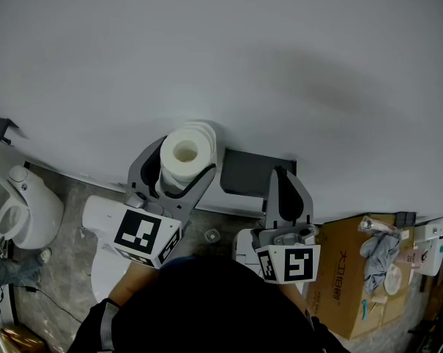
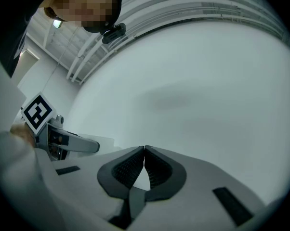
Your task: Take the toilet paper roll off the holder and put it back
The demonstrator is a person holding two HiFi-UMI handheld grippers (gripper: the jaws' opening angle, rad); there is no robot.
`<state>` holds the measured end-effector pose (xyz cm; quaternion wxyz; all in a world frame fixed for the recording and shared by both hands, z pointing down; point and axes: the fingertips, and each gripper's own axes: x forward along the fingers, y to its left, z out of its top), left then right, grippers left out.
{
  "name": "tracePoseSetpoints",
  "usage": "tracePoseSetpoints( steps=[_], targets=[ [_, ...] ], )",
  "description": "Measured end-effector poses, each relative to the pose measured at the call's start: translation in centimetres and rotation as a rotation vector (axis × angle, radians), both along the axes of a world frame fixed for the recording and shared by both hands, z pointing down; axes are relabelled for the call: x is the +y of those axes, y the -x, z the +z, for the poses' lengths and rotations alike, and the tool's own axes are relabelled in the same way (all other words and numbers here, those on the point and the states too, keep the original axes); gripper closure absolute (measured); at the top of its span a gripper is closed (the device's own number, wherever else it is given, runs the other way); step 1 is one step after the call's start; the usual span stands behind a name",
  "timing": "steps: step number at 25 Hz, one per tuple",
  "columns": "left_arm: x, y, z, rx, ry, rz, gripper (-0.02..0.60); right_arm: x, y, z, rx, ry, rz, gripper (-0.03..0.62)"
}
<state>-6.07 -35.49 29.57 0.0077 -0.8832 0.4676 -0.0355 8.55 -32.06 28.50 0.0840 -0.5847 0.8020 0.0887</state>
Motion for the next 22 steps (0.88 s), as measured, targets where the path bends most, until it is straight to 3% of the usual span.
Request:
tracePoseSetpoints(
  steps=[15,22],
  targets=[
    [0.0,0.0,-0.3,0.002,-0.009,-0.001,0.193,0.1,1.1,0.8,0.031,0.05,-0.034,0.571],
    [0.5,-1.6,-1.2,-0.004,-0.035,0.033,0.193,0.5,0.7,1.2,0.034,0.071,-0.027,0.571]
  ],
)
